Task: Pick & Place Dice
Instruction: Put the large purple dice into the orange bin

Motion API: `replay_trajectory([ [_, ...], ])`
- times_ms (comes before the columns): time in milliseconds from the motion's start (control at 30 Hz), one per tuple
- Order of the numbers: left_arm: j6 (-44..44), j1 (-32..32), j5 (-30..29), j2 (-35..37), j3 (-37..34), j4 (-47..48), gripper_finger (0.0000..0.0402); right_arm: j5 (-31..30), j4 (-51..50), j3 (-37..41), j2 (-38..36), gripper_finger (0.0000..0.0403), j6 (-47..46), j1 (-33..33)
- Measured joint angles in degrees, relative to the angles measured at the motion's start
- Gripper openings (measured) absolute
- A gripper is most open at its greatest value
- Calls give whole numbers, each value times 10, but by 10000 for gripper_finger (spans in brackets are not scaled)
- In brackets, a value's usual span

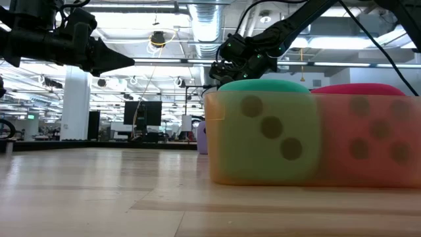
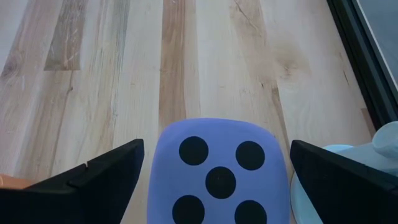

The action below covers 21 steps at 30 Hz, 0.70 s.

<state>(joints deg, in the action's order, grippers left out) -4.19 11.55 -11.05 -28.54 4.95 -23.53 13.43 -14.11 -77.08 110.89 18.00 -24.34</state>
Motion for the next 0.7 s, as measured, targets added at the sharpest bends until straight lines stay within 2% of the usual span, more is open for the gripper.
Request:
replay_trajectory([
  [700,0,0,0,0,0,0,1,0,9,0,0,400,0,0],
])
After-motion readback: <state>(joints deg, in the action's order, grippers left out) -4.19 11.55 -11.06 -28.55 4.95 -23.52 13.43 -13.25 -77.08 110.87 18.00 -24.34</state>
